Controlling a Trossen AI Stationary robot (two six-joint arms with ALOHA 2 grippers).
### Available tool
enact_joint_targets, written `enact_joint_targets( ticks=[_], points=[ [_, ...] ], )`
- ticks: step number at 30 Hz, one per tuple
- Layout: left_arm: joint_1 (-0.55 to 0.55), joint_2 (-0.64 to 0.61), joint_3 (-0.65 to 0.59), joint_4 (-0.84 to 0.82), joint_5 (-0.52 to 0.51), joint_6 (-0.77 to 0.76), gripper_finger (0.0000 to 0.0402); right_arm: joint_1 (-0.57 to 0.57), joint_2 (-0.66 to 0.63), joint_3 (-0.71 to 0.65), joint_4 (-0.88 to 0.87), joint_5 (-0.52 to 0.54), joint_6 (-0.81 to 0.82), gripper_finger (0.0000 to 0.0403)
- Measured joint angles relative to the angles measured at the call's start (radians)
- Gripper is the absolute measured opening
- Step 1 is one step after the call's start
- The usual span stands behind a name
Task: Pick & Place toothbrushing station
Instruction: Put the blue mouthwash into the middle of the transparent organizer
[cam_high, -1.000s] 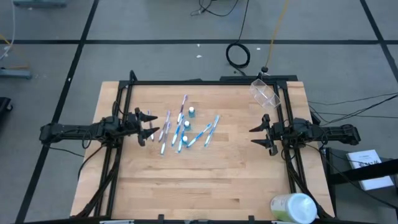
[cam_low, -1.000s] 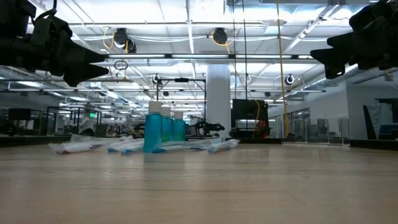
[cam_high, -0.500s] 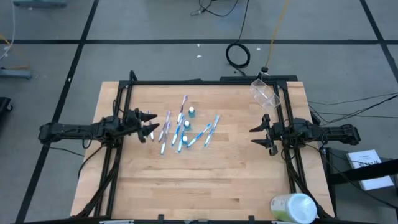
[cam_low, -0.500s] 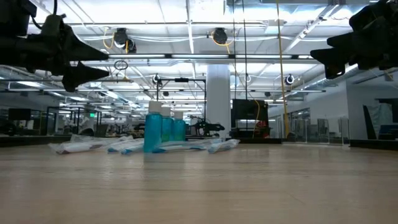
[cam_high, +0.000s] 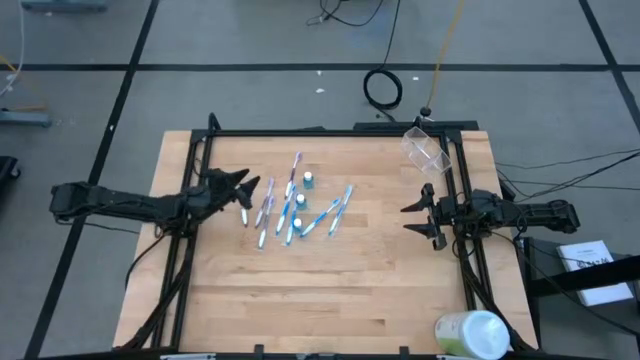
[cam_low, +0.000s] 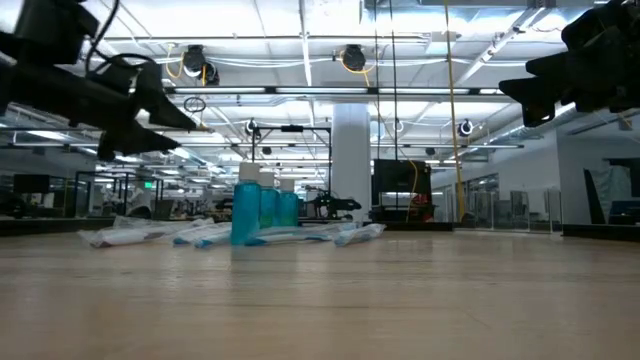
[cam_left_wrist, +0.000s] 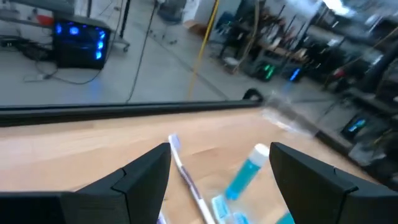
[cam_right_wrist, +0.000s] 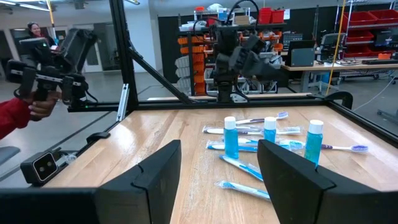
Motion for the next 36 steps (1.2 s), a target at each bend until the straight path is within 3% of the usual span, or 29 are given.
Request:
enact_joint_targets(
  ticks=[7, 11, 14, 19, 24, 31, 33, 36],
  points=[
    [0.133, 0.216, 0.215, -0.02, 0.039, 0.215, 0.0282, 0.0, 0.0, 0.0, 0.0, 0.0, 0.0, 0.0206],
    [0.233, 0.317, 0.328, -0.132, 0.228, 0.271, 0.0282, 0.0, 0.0, 0.0, 0.0, 0.0, 0.0, 0.0206],
    [0.26, 0.399, 0.335, -0.156, 0.333, 0.256, 0.0282, 0.0, 0.0, 0.0, 0.0, 0.0, 0.0, 0.0206],
    [0.262, 0.512, 0.306, -0.079, 0.286, 0.238, 0.0282, 0.0, 0.0, 0.0, 0.0, 0.0, 0.0, 0.0206],
    [0.263, 0.594, 0.299, 0.107, 0.27, 0.235, 0.0282, 0.0, 0.0, 0.0, 0.0, 0.0, 0.0, 0.0206],
    [0.268, 0.68, 0.33, 0.168, 0.193, 0.452, 0.0282, 0.0, 0.0, 0.0, 0.0, 0.0, 0.0, 0.0206],
    [0.285, 0.7, 0.345, 0.169, 0.202, 0.48, 0.0282, 0.0, 0.0, 0.0, 0.0, 0.0, 0.0, 0.0206],
    [0.329, 0.724, 0.367, 0.167, 0.32, 0.507, 0.0282, 0.0, 0.0, 0.0, 0.0, 0.0, 0.0, 0.0206]
  ],
)
